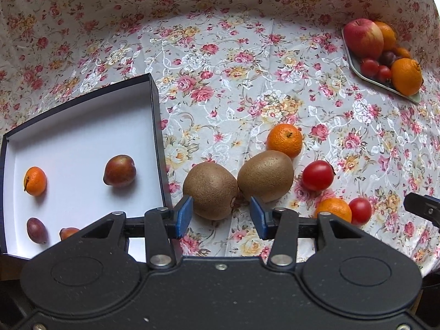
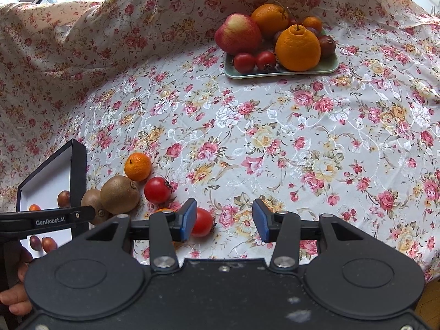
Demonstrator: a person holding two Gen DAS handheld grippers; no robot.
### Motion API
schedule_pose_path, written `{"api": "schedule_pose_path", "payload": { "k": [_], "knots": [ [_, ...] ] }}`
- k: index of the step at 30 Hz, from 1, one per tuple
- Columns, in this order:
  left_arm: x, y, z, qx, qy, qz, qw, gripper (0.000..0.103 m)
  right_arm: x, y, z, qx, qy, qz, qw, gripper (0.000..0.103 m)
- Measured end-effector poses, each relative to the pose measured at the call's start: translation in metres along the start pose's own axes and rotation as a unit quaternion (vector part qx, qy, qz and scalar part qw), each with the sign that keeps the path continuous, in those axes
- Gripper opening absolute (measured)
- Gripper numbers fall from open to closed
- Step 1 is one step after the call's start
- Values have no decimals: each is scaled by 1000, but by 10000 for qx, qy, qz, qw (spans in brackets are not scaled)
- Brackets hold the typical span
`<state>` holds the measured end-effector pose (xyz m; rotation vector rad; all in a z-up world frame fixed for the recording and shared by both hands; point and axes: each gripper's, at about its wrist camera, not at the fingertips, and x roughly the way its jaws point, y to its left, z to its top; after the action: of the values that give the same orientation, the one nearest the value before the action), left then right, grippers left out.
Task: Organize fruits
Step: 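Move the left tool to a brown kiwi while the right tool approaches a red tomato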
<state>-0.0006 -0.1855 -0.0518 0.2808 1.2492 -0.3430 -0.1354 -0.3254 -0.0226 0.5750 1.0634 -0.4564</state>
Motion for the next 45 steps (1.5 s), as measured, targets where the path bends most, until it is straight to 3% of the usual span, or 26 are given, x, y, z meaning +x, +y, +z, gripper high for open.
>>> {"api": "schedule_pose_path", "payload": {
  "k": [11, 21, 26, 28, 30, 31, 34, 37, 45],
  "knots": [
    [24, -18, 10, 498, 129, 605, 9968, 50, -6, -6, -3, 81, -7, 71, 9999, 47],
    [26, -6, 20, -66, 97, 292, 9995, 50, -4, -3, -3, 38, 43, 113, 9999, 47],
    [13, -13, 23, 18, -182, -228, 9996, 49, 0, 0, -2, -8, 92, 160, 9998, 47],
    [11, -10, 25, -84, -116, -881, 9960, 49, 1, 1, -2, -46, 114, 162, 9998, 47],
    [17, -7, 28, -282, 212, -1581, 9868, 51, 2, 1, -3, -74, 133, 161, 9998, 47],
    [19, -7, 28, -359, 281, -1545, 9869, 51, 2, 1, -3, -78, 142, 161, 9997, 47],
    [8, -10, 29, -310, -155, -691, 9970, 51, 3, 0, -2, -66, 156, 163, 9997, 47],
    [0, -7, 30, -266, -446, -614, 9968, 53, 3, 0, -2, -63, 157, 167, 9997, 47],
    [12, 0, 31, -321, -96, -343, 9989, 54, 4, 2, -2, -106, 181, 205, 9996, 47]
  ]
}}
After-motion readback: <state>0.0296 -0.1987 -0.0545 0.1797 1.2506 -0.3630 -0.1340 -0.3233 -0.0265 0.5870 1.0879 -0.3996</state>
